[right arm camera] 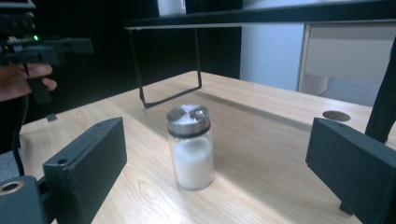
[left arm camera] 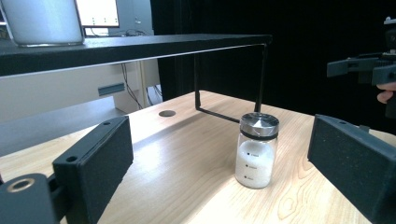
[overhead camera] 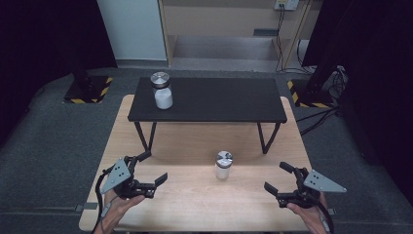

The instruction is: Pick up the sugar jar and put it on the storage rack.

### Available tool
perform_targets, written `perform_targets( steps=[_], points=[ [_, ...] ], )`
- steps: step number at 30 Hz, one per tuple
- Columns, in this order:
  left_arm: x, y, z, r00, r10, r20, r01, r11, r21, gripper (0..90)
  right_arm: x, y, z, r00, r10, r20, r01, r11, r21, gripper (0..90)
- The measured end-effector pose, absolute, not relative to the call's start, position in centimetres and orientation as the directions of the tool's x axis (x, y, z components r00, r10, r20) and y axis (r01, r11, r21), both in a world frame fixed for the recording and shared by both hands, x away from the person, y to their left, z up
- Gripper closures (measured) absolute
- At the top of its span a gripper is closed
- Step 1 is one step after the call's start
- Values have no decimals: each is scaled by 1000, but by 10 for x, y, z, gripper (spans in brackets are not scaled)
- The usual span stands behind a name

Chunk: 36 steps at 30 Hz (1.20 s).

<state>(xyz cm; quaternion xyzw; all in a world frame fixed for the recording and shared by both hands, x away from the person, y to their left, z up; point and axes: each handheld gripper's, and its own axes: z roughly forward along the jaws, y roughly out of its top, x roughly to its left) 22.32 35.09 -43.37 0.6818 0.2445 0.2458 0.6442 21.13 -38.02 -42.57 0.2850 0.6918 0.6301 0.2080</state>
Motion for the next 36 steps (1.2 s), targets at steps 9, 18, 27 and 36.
perform_targets(
  steps=[9, 18, 27, 36],
  points=[
    [228, 354, -436, 772, 636, -7, 39, -36, 999, 48, 209, -385, -392, -757, 649, 81, 154, 57, 986, 66],
    [228, 355, -438, 771, 636, -17, 47, -31, 998, 49, 208, -390, -347, -759, 650, 44, 174, 138, 975, 52],
    [230, 358, -441, 776, 630, -31, 49, -11, 999, 50, 218, -393, -310, -783, 621, 29, 186, 190, 964, 51],
    [229, 357, -440, 775, 632, -23, 47, -20, 999, 50, 232, -381, -296, -801, 598, -4, 180, 247, 952, 53]
  ],
)
